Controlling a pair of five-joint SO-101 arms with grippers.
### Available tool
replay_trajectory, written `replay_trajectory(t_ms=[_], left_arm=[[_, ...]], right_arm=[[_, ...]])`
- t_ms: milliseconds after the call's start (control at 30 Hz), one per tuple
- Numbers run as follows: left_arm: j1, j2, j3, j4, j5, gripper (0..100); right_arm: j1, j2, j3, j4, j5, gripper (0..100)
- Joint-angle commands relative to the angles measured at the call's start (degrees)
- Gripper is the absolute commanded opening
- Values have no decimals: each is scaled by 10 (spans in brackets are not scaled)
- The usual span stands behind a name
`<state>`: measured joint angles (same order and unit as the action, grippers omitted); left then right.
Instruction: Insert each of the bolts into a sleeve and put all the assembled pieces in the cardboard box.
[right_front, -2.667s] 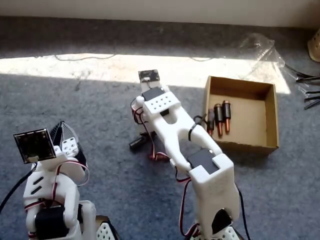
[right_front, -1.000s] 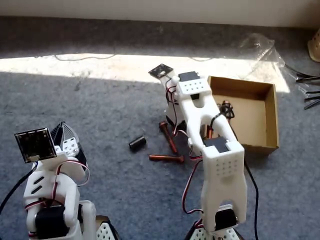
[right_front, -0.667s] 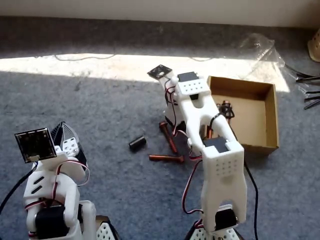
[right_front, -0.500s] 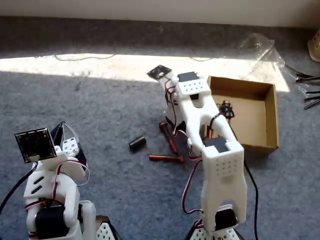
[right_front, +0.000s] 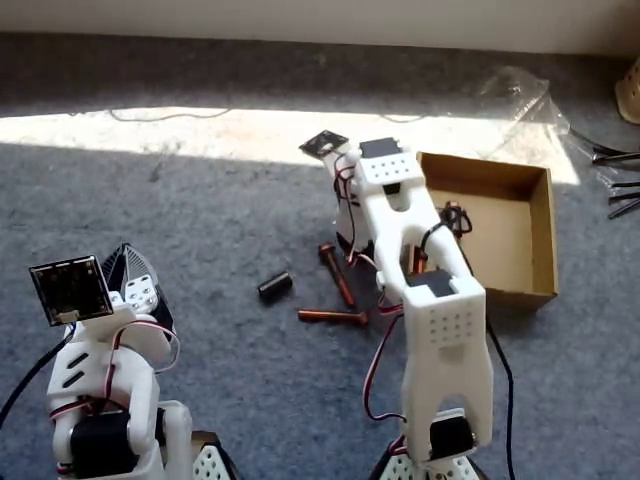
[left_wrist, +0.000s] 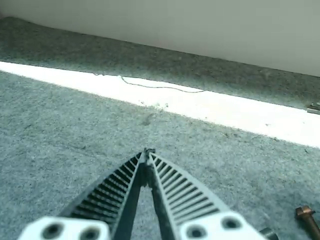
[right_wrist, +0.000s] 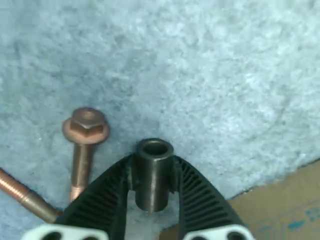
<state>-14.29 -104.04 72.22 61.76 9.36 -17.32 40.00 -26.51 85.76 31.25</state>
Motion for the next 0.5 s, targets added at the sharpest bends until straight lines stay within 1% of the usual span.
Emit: replay_trajectory(t_ms=[0, 133, 267, 333, 467], left_arm=[[-4, -6, -4, -10, -3, 7], [9, -6, -5, -21, -3, 6], [83, -4, -4, -21, -5, 5], [98, -4, -4, -21, -15, 5], [102, -4, 16, -38, -69, 5]], right_arm=[[22, -12, -100, 66, 1, 5], [31, -12, -225, 150, -8, 5], [41, -27, -327, 153, -74, 5], [44, -46, -335, 153, -80, 5], [43, -121, -335, 153, -81, 5]])
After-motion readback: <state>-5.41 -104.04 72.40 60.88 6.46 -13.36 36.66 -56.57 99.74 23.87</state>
